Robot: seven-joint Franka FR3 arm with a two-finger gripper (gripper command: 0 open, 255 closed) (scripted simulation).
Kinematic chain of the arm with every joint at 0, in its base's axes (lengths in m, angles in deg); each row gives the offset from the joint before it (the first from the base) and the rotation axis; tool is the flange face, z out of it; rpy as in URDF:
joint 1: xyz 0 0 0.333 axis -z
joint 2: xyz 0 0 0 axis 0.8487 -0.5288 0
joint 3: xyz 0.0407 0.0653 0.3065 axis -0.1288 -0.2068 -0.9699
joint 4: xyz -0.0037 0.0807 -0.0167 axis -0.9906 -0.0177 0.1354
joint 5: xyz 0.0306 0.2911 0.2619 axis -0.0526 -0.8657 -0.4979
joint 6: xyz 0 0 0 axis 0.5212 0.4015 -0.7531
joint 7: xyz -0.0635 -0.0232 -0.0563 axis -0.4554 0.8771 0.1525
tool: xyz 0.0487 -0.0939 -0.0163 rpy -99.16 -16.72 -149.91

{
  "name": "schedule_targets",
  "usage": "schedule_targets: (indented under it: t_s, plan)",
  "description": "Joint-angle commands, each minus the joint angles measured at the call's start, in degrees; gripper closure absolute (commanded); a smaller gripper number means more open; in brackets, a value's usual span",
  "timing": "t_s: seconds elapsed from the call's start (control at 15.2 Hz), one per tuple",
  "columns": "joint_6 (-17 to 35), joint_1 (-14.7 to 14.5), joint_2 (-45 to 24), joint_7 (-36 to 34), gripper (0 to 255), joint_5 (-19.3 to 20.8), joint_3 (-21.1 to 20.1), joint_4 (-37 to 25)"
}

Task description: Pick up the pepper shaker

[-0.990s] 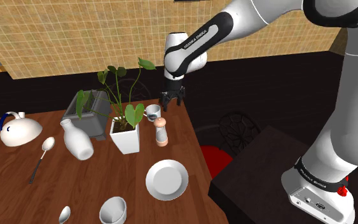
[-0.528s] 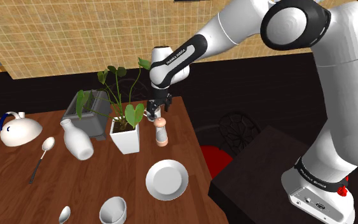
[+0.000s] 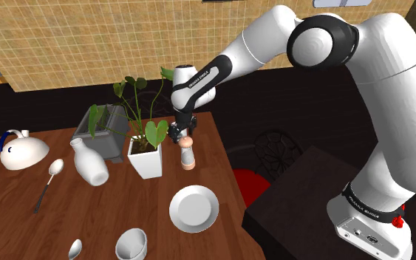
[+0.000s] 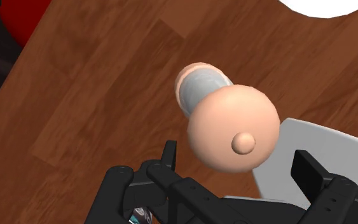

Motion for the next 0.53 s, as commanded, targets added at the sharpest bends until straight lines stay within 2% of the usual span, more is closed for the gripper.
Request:
schedule_targets:
  t_s: [0.0, 0.07, 0.13, 0.46]
  plan:
    - [0.83, -0.02, -0.85, 0.11, 0, 0.00, 0.02, -0.04]
    - [0.82, -0.02, -0.85, 0.11, 0, 0.00, 0.02, -0.05]
    - [0.83, -0.03, -0.85, 0.10, 255, 0.00, 0.01, -0.05]
    - [1.00, 0.02, -0.88, 0.17, 255, -0.01, 0.02, 0.10]
